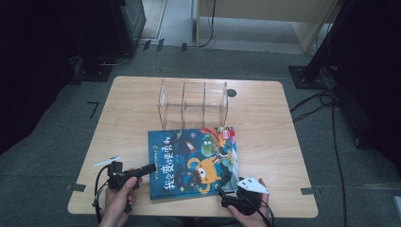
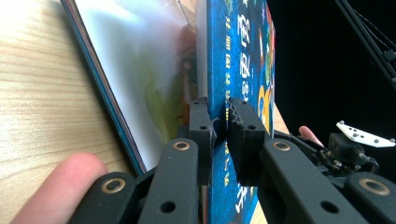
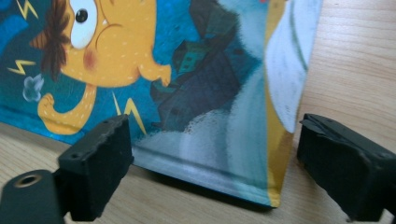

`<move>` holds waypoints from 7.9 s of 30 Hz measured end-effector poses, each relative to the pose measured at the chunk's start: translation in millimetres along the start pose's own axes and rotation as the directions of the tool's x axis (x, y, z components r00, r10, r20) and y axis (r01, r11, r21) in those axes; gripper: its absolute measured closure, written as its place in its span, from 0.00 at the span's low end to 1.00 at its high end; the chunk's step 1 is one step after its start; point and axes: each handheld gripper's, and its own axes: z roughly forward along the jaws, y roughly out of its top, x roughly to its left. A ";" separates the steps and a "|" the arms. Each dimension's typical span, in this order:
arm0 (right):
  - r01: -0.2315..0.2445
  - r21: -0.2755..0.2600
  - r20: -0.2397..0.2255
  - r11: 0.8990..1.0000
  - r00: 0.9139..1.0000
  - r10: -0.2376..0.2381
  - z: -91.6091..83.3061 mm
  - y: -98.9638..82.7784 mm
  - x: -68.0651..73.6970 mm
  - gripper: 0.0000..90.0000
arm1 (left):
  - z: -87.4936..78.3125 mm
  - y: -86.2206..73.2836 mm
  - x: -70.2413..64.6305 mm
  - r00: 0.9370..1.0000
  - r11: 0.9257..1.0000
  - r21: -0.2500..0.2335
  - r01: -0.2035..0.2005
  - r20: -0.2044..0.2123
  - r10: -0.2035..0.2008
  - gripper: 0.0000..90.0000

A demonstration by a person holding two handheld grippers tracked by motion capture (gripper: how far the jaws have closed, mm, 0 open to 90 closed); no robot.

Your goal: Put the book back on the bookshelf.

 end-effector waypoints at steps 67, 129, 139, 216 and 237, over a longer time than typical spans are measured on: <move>0.294 -0.025 0.224 0.956 0.933 -0.281 15.9 -3.0 53.3 0.00 | 0.9 16.5 -36.7 0.997 0.999 0.003 0.037 0.071 -0.037 0.96; 0.374 -0.116 0.191 0.920 0.918 -0.349 16.7 -10.1 68.5 0.32 | 51.5 5.9 -12.9 0.992 0.967 0.253 -0.025 -0.117 0.056 0.55; 0.368 -0.110 0.168 0.923 0.922 -0.347 15.3 -8.4 66.0 0.33 | 48.7 9.9 -11.1 0.997 0.973 0.230 0.013 -0.082 0.006 0.64; -0.170 -0.054 0.247 0.984 0.953 0.178 15.1 34.0 -74.4 0.79 | 60.3 31.2 -32.4 0.991 0.938 0.337 0.084 0.072 -0.114 0.80; -0.104 -0.030 0.239 0.994 0.965 0.108 24.5 35.7 -49.5 0.99 | 44.0 58.9 -57.0 0.997 0.929 0.366 0.060 0.023 -0.074 0.82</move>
